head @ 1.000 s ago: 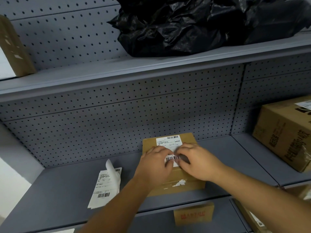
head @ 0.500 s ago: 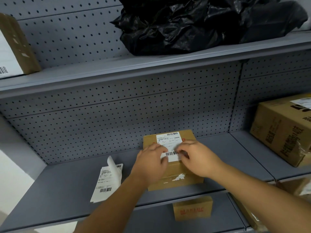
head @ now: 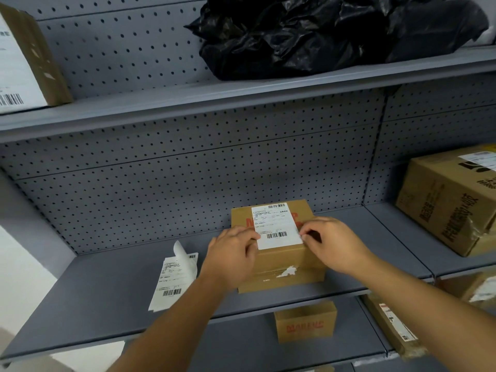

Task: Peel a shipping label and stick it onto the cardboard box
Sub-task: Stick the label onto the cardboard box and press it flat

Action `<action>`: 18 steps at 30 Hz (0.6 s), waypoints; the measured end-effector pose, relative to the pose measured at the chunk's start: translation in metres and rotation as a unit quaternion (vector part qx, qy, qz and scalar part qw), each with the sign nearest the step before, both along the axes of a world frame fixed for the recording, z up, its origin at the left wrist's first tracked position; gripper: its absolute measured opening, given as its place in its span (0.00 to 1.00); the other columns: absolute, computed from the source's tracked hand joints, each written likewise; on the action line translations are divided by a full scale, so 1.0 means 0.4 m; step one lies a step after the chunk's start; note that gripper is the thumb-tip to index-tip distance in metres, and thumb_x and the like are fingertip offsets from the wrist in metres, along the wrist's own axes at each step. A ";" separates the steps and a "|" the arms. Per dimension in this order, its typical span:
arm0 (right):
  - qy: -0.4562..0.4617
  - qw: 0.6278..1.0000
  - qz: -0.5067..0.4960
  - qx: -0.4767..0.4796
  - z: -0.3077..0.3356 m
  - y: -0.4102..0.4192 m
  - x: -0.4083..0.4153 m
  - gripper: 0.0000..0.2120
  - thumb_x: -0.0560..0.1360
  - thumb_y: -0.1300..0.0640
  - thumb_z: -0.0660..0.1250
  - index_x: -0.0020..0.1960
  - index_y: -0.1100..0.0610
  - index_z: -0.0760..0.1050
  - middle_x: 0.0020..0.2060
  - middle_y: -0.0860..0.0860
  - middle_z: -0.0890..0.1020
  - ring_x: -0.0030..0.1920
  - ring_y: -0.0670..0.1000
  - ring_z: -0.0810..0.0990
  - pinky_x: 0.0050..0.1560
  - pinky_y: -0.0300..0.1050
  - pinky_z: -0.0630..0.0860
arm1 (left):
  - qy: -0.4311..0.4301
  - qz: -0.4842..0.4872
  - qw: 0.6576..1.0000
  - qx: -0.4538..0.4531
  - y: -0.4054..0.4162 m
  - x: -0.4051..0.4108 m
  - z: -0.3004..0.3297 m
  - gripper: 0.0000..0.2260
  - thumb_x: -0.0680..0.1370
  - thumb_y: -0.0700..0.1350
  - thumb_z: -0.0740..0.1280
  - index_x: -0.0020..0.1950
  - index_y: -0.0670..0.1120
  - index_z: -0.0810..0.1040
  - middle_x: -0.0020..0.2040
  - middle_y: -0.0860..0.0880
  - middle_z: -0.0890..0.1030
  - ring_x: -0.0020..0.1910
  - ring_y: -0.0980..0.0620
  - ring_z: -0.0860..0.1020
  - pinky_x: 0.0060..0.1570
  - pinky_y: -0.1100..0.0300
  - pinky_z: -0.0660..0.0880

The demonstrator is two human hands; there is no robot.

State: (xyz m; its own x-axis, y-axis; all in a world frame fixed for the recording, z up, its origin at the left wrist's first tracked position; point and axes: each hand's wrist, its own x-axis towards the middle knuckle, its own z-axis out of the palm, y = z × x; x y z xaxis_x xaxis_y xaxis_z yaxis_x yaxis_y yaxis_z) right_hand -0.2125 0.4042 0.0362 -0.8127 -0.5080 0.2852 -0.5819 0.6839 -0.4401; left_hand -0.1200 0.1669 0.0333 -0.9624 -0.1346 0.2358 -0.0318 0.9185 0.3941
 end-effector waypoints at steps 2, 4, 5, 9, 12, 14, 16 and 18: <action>0.002 1.000 -0.006 0.007 0.006 -0.008 0.007 0.06 0.78 0.57 0.68 0.51 0.52 0.84 0.51 0.46 0.85 0.53 0.48 0.80 0.51 0.39 0.73 | 0.000 -0.002 1.000 0.004 -0.008 0.005 0.003 0.13 0.82 0.49 0.61 0.64 0.57 0.80 0.66 0.58 0.78 0.66 0.54 0.73 0.61 0.59 0.59; 0.005 1.000 -0.014 0.015 0.010 -0.017 0.010 0.07 0.78 0.58 0.68 0.52 0.53 0.84 0.52 0.47 0.84 0.52 0.48 0.79 0.50 0.38 0.72 | 0.000 -0.002 1.000 0.000 -0.015 0.009 0.006 0.12 0.82 0.49 0.62 0.63 0.56 0.81 0.65 0.57 0.78 0.65 0.54 0.73 0.61 0.58 0.59; 0.004 1.000 -0.017 0.017 0.014 -0.023 0.014 0.08 0.78 0.59 0.67 0.52 0.53 0.84 0.52 0.47 0.84 0.51 0.48 0.79 0.50 0.38 0.73 | 0.004 -0.001 1.000 -0.002 -0.021 0.012 0.007 0.12 0.82 0.50 0.62 0.63 0.56 0.81 0.65 0.57 0.78 0.65 0.53 0.73 0.62 0.58 0.60; -0.006 1.000 -0.011 0.001 0.031 -0.062 0.036 0.10 0.78 0.60 0.65 0.54 0.54 0.84 0.53 0.48 0.83 0.51 0.50 0.82 0.51 0.43 0.79 | 0.029 0.022 0.998 0.050 -0.057 0.037 0.012 0.13 0.82 0.52 0.62 0.65 0.54 0.79 0.63 0.55 0.79 0.63 0.53 0.74 0.68 0.52 0.68; -0.011 1.000 0.001 -0.004 0.040 -0.113 0.056 0.11 0.78 0.59 0.65 0.57 0.54 0.83 0.56 0.47 0.82 0.53 0.48 0.81 0.52 0.41 0.78 | 0.045 0.049 0.995 0.081 -0.099 0.061 0.014 0.14 0.82 0.52 0.63 0.66 0.53 0.78 0.63 0.53 0.80 0.65 0.51 0.75 0.67 0.48 0.72; -0.009 1.000 0.011 -0.001 0.044 -0.153 0.066 0.11 0.79 0.59 0.65 0.58 0.54 0.83 0.57 0.48 0.83 0.56 0.48 0.80 0.55 0.41 0.77 | 0.041 0.068 0.993 0.092 -0.131 0.077 0.014 0.15 0.82 0.53 0.63 0.68 0.52 0.77 0.65 0.53 0.79 0.66 0.50 0.74 0.68 0.48 0.72; -0.013 1.000 0.019 0.001 0.047 -0.198 0.078 0.11 0.79 0.57 0.65 0.59 0.53 0.82 0.57 0.48 0.83 0.58 0.50 0.79 0.56 0.42 0.76 | 0.032 0.080 0.992 0.097 -0.170 0.096 0.010 0.16 0.83 0.54 0.62 0.69 0.52 0.76 0.67 0.52 0.78 0.66 0.50 0.75 0.67 0.49 0.73; -0.015 0.999 0.029 -0.002 0.047 -0.240 0.090 0.12 0.79 0.55 0.66 0.60 0.53 0.82 0.58 0.49 0.83 0.59 0.52 0.79 0.59 0.46 0.77 | 0.024 0.088 0.991 0.094 -0.206 0.114 0.002 0.17 0.83 0.55 0.62 0.70 0.52 0.75 0.67 0.52 0.78 0.65 0.50 0.76 0.65 0.48 0.75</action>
